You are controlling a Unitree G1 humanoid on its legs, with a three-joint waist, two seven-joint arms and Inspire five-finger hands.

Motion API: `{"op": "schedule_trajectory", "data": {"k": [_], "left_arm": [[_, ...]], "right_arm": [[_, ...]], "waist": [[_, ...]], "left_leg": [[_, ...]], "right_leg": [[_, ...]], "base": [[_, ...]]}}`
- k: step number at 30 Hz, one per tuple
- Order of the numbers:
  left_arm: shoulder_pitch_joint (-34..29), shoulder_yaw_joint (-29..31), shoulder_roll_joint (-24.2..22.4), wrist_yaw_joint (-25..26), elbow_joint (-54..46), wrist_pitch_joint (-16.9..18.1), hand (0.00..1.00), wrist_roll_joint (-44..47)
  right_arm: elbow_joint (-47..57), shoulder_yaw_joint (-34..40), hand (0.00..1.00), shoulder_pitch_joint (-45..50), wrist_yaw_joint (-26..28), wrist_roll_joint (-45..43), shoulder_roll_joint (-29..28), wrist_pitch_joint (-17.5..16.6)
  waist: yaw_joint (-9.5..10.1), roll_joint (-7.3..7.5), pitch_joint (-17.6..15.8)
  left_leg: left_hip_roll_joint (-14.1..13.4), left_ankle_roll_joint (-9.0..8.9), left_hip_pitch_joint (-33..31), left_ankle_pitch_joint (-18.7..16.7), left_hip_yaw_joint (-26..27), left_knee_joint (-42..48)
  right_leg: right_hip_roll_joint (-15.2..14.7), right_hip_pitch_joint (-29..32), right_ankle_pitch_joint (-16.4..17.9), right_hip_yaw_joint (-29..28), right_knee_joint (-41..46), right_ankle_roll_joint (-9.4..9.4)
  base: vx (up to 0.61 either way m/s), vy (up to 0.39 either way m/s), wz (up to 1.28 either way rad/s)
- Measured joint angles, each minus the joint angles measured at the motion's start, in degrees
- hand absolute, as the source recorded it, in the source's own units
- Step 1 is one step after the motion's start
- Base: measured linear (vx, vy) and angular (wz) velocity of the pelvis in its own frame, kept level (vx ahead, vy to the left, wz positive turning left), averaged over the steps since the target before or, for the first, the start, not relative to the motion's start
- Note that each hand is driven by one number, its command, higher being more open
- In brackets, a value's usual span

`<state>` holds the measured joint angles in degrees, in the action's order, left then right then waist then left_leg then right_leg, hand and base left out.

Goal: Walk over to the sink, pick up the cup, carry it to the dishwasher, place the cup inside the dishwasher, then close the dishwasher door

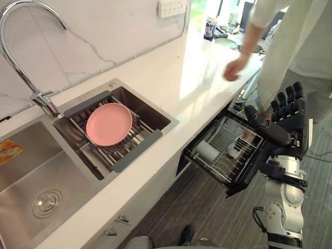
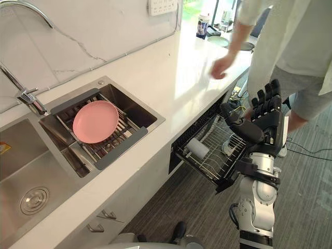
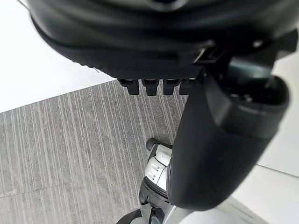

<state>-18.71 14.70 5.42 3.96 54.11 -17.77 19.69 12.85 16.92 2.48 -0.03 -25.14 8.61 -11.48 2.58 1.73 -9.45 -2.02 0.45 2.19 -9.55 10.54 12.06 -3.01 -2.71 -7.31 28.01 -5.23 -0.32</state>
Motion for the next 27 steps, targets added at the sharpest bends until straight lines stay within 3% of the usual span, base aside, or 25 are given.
{"op": "schedule_trajectory", "data": {"k": [4,7,8,9,13,16,17,18,21,22,24,25,26,27], "left_arm": [[-0.8,2.1,-0.8,0.5,0.0,0.7,1.00,4.4],[-0.7,4.0,-1.3,0.7,0.1,1.2,1.00,5.5],[-0.7,4.0,-1.5,0.7,0.1,1.3,1.00,4.9],[-0.6,3.9,-2.2,0.6,0.0,1.3,1.00,4.8],[-1.1,4.0,-3.1,0.3,0.1,0.7,1.00,3.8],[-0.9,3.9,-3.1,0.2,0.3,0.5,1.00,1.8],[-0.8,3.9,-2.7,0.1,0.4,0.5,1.00,0.7],[-0.7,3.7,-1.6,0.0,0.4,0.6,1.00,0.4],[0.4,3.5,0.3,0.0,-0.2,0.8,1.00,0.6],[2.3,3.6,0.6,-0.4,-0.9,0.9,1.00,0.2],[3.6,3.7,0.6,-0.8,-1.2,1.0,1.00,-0.6],[4.6,4.0,0.6,-1.5,-1.4,1.4,1.00,-1.5],[4.9,4.0,0.9,-1.9,-2.1,1.5,1.00,-1.8],[5.4,4.7,1.8,-2.3,-2.2,1.8,1.00,-2.0]], "right_arm": [[0.3,0.0,1.00,0.0,1.3,0.0,0.6,0.3],[0.2,0.8,1.00,0.0,1.2,0.0,0.8,0.5],[0.2,1.1,1.00,0.0,0.0,0.1,1.2,0.5],[-0.2,1.4,1.00,0.0,-1.1,0.6,1.6,0.8],[-0.3,-2.1,1.00,-0.3,-1.8,3.0,1.7,2.2],[-0.3,-2.6,1.00,-0.3,-2.9,2.9,2.0,2.7],[-0.4,-2.6,1.00,0.0,-3.8,2.8,2.3,2.8],[-0.8,-2.4,1.00,0.4,-4.8,2.8,2.3,2.8],[-2.0,0.4,1.00,1.9,-5.6,2.8,2.4,2.8],[-2.1,3.1,1.00,3.4,-5.8,2.8,2.5,2.7],[-2.0,4.1,1.00,3.5,-6.0,2.8,2.5,2.6],[-2.0,4.3,1.00,3.5,-6.4,2.9,2.5,2.3],[-1.9,4.3,1.00,3.5,-6.5,2.9,2.4,2.2],[-1.9,4.3,1.00,3.3,-6.5,2.9,2.5,2.1]], "waist": [[0.58,-0.38,0.2],[0.18,-1.30,0.4],[-0.34,-2.28,0.4],[-0.36,-2.90,0.4],[1.24,-2.81,0.5],[0.82,-2.47,0.4],[-0.22,-2.19,0.2],[-1.55,-1.39,-0.3],[-3.96,-0.34,-0.6],[-4.41,-0.47,-0.5],[-4.75,-0.35,-0.6],[-4.97,-0.14,-0.5],[-4.96,0.76,-0.4],[-4.66,2.24,-0.6]], "left_leg": [[-0.5,0.32,-1.4,-1.9,-0.2,2.4],[-5.4,1.39,-2.9,-4.3,8.5,7.7],[-7.5,1.19,-3.7,-4.9,13.2,10.5],[-7.7,0.49,-3.6,-4.8,14.6,10.5],[-3.8,0.75,-0.6,-2.9,13.8,4.0],[-1.2,2.38,0.7,-2.0,13.2,0.2],[-0.7,2.83,1.0,-1.8,12.0,0.0],[-0.2,2.89,1.6,-1.8,9.5,0.1],[-0.1,1.74,2.7,-1.0,2.8,0.1],[-0.8,1.27,2.6,-0.8,-2.3,0.1],[-1.2,0.60,2.2,-0.7,-5.3,0.3],[-1.5,-0.36,1.8,-0.9,-8.0,0.9],[-1.3,-1.47,1.3,-1.6,-9.6,2.0],[-0.9,-3.37,0.7,-3.0,-11.4,3.5]], "right_leg": [[0.1,0.0,0.2,0.7,0.1,-0.03],[0.0,-0.8,0.5,4.2,0.3,0.13],[-0.3,-1.6,0.7,6.6,0.4,0.47],[-0.8,-2.2,0.8,8.2,0.7,0.94],[-4.8,-1.1,2.9,8.9,6.4,2.54],[-12.3,6.0,9.8,8.6,25.6,1.91],[-16.1,10.6,10.8,6.1,38.4,-0.07],[-17.2,13.0,9.7,0.8,45.0,-1.72],[-15.9,13.3,8.3,-7.3,49.9,-3.22],[-12.5,13.5,13.9,-13.2,48.9,-0.79],[-10.5,13.8,16.4,-16.7,45.1,-0.18],[-9.3,13.9,16.3,-19.3,40.2,0.24],[-8.9,13.0,13.2,-20.2,34.2,0.84],[-9.0,10.9,11.3,-20.8,29.8,4.75]], "base": [[-0.01,0.065,0.09],[0.02,0.078,0.52],[0.04,0.180,1.08],[0.04,0.200,0.91],[0.02,0.217,0.29],[0.09,0.165,0.20],[0.12,0.007,0.59],[0.10,-0.006,0.82],[0.20,-0.171,1.36],[0.18,-0.204,1.44],[0.12,-0.255,1.23],[0.12,-0.363,1.09],[0.12,-0.406,1.13],[0.12,-0.419,0.68]]}}
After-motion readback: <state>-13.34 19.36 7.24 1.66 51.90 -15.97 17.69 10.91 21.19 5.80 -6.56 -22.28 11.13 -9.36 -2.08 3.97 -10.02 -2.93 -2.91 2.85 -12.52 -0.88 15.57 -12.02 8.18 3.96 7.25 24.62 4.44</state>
